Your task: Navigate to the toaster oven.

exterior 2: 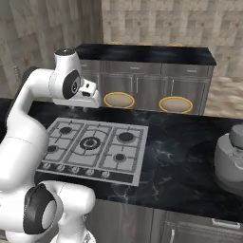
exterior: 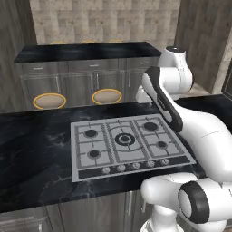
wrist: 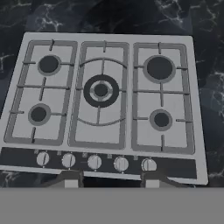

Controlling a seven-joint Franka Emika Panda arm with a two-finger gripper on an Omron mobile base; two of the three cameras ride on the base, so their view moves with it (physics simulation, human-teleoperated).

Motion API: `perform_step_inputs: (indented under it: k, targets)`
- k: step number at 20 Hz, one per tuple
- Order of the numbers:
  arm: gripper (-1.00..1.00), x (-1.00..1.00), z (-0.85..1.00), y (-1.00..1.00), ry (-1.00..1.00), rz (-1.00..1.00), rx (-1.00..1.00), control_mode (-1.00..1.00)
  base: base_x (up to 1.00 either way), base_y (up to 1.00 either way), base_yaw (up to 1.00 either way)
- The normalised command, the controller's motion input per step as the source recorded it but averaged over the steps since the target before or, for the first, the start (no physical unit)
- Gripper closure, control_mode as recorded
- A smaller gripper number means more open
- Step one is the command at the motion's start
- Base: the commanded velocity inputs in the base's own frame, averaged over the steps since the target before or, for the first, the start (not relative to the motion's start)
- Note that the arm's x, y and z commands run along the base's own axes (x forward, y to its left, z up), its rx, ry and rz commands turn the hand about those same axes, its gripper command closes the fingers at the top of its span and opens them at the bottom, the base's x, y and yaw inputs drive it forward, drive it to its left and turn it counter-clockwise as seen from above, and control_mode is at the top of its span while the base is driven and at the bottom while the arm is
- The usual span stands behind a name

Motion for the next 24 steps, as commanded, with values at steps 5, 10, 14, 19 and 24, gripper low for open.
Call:
perform_step_inputs:
  k: [5,10,14,19,24]
  targets:
    - [-1.0,0.0,0.0,0.0,0.0,0.0,0.0,1.0,-0.37,-0.04,0.0]
    - [-1.0,0.0,0.0,0.0,0.0,0.0,0.0,1.0,-0.49,-0.16,-0.4]
    - [-1.0,0.0,0.0,0.0,0.0,0.0,0.0,1.0,-0.26,-0.01,-0.64]
    - [-1.0,0.0,0.0,0.0,0.0,0.0,0.0,1.0,-0.08,0.0,-0.78]
    - [-1.0,0.0,0.0,0.0,0.0,0.0,0.0,1.0,0.0,0.0,-0.84]
